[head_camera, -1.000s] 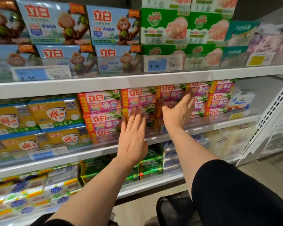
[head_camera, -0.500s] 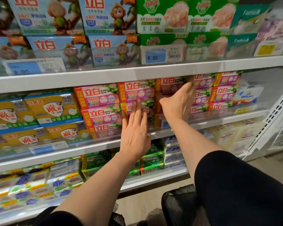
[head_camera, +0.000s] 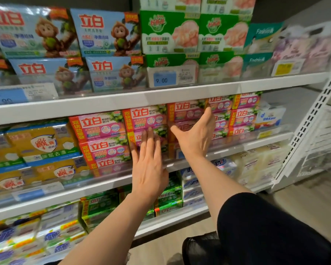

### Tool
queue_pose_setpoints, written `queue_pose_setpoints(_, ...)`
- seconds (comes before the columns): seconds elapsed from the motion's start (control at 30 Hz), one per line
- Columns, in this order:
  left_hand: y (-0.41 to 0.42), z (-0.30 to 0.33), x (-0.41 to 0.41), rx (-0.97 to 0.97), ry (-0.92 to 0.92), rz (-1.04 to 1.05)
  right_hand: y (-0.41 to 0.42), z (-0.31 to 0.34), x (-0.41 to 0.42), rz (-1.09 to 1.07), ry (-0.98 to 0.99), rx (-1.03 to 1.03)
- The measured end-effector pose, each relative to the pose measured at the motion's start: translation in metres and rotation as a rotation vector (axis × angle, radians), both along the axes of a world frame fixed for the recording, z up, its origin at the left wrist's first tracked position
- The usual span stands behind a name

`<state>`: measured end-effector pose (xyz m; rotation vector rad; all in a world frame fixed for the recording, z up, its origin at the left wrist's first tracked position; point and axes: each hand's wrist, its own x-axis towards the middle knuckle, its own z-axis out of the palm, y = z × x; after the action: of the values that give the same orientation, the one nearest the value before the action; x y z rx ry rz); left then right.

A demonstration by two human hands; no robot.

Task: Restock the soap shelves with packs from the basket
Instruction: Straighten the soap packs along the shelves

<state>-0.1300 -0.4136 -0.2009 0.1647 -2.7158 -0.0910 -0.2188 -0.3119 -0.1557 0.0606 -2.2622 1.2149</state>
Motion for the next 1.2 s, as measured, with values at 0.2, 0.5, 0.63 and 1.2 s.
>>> queue_pose_setpoints(0.2, 0.009, -0.003, -0.005, -0.135, 0.005, -0.163, 0.053, -0.036, -0.013, -0.070, -0.111, 0.191)
queue_pose_setpoints(0.5, 0.065, 0.024, -0.063, -0.366, -0.027, -0.253, 0.102, -0.025, -0.057, -0.131, -0.140, 0.034)
queue_pose_setpoints(0.63, 0.088, 0.029, -0.088, -0.430, -0.061, -0.273, 0.110, -0.029, -0.070, -0.112, -0.191, 0.026)
queue_pose_setpoints(1.2, 0.057, -0.001, -0.110, -0.596, 0.177, -0.190, 0.094, -0.042, -0.079, -0.125, -0.130, -0.037)
